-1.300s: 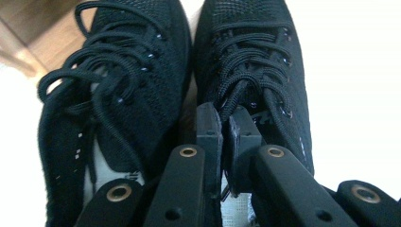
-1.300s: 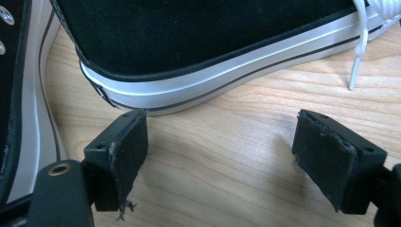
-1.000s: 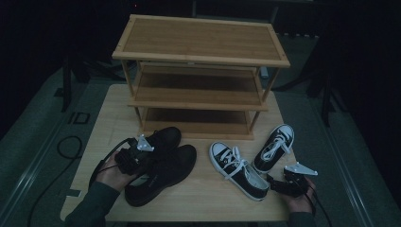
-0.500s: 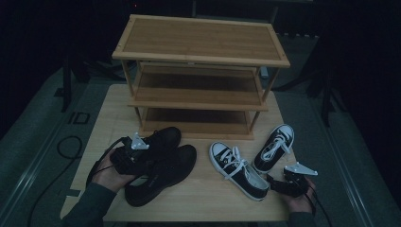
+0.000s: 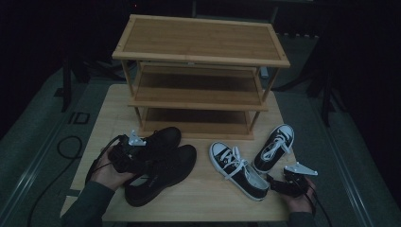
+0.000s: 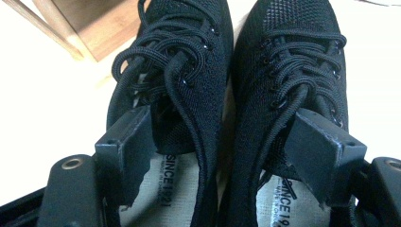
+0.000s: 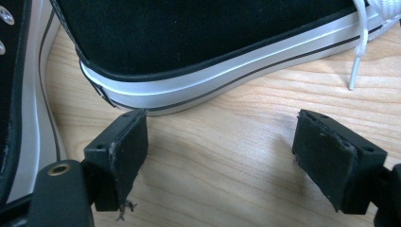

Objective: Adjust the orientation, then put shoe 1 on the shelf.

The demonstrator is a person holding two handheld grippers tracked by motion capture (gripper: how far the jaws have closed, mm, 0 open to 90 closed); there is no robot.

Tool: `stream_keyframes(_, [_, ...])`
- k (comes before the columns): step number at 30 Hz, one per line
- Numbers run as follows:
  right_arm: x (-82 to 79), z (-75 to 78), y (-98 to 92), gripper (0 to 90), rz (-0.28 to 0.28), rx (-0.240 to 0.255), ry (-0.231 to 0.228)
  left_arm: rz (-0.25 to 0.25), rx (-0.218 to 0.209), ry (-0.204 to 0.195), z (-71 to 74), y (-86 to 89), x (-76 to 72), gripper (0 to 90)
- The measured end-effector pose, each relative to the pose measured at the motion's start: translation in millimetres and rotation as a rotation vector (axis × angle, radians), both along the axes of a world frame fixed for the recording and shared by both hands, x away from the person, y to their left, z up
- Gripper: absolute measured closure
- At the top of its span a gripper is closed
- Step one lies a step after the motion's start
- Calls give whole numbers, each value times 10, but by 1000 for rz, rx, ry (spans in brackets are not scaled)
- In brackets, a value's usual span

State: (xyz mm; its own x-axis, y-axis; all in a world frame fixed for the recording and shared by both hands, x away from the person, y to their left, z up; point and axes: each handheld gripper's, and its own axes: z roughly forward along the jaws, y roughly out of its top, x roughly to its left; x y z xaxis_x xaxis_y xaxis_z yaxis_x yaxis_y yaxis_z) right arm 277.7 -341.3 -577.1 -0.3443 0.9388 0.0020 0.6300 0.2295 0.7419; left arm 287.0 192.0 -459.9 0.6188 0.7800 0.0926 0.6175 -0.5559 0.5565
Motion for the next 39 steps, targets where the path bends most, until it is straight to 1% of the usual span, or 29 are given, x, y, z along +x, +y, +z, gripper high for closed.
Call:
stream_keyframes(3, [0,0,0,190,0,0,0,2,-4,10,-22,21,16,273])
stream_keyframes(4, [0,-1,1,190,-1,1,-1,0,-14,18,-35,41,22,273])
stream_keyframes(6, [0,0,0,190,0,0,0,-7,-34,27,-50,67,27,311])
stream_keyframes(8, [0,0,0,190,0,0,0,-8,-43,35,-62,81,32,332])
stream_keyframes(13, [0,0,0,190,0,0,0,-29,-43,56,-114,81,70,381])
stream_keyframes(14, [0,0,0,190,0,0,0,-35,-46,59,-122,81,74,407])
stream_keyframes(17, [0,0,0,190,0,0,0,-40,-51,73,-144,86,91,420])
stream_keyframes(19, [0,0,0,190,0,0,0,-41,-55,76,-161,86,103,421])
stream_keyframes(22, [0,0,0,189,1,0,0,-48,-40,78,-169,70,112,423])
stream_keyframes(23, [0,0,0,189,1,0,0,-58,-23,83,-176,59,120,428])
stream_keyframes(25, [0,0,0,189,1,-1,0,-60,-11,87,-187,44,133,436])
stream_keyframes(33, [0,0,1,190,2,0,0,-76,-7,109,-209,25,173,473])
stream_keyframes(36, [0,0,1,189,2,0,0,-87,-8,122,-223,14,188,510])
stream_keyframes(37, [0,0,1,189,2,0,0,-100,-4,122,-228,12,192,538])
stream_keyframes(39, [0,0,1,189,2,0,0,-99,-11,129,-230,18,199,592])
